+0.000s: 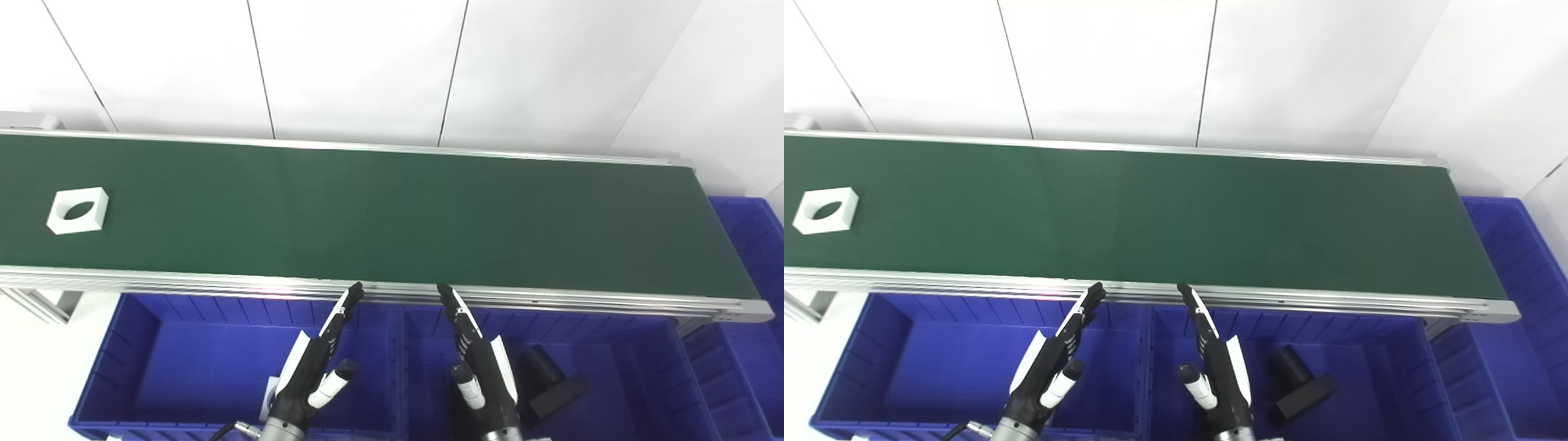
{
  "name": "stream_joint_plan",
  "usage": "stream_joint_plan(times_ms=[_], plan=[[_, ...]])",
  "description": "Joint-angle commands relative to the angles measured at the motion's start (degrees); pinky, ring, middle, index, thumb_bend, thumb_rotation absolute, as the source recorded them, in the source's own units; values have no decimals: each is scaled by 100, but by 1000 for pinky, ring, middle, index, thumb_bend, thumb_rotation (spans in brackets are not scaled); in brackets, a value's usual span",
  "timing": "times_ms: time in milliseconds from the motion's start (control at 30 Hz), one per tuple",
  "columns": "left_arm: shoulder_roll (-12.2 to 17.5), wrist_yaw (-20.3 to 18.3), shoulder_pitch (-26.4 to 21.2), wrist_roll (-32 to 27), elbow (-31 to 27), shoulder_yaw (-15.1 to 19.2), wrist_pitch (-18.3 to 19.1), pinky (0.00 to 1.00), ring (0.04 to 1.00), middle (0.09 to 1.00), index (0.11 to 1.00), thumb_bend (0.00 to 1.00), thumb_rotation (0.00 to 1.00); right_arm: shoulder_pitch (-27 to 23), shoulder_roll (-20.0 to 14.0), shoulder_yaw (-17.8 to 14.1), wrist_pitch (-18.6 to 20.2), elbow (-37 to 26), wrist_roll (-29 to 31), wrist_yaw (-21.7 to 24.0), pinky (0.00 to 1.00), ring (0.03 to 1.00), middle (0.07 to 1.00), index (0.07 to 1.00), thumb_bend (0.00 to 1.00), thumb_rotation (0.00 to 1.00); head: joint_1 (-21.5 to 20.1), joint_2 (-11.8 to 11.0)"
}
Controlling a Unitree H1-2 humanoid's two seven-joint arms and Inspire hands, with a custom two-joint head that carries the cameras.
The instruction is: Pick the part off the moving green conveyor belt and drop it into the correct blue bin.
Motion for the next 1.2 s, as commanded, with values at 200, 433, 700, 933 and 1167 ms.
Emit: stream_joint_plan(times_ms=[200,433,700,933,1167], plan=[[21,-3,-45,11,-100,10,-212,1000,1000,979,981,841,1000,-61,58,-8,-302,-85,16,85,972,978,969,949,986,1000,7,-22],[12,-18,-51,-3,-94,20,-212,992,1000,980,980,835,998,-70,80,-29,-302,-59,26,87,975,973,965,946,993,1000,0,-25],[8,-63,-54,-45,-82,30,-212,1000,1000,982,982,828,991,-58,93,-50,-302,-46,51,125,973,974,967,944,988,999,0,-25],[17,-4,-69,6,-56,15,-212,996,1000,980,983,828,995,-62,96,-42,-303,-20,20,94,967,972,967,943,974,998,-12,-18],[31,14,-79,26,-61,5,-212,992,1000,981,982,828,1000,-70,111,-47,-303,-9,35,103,970,970,963,936,972,994,-29,-15]])
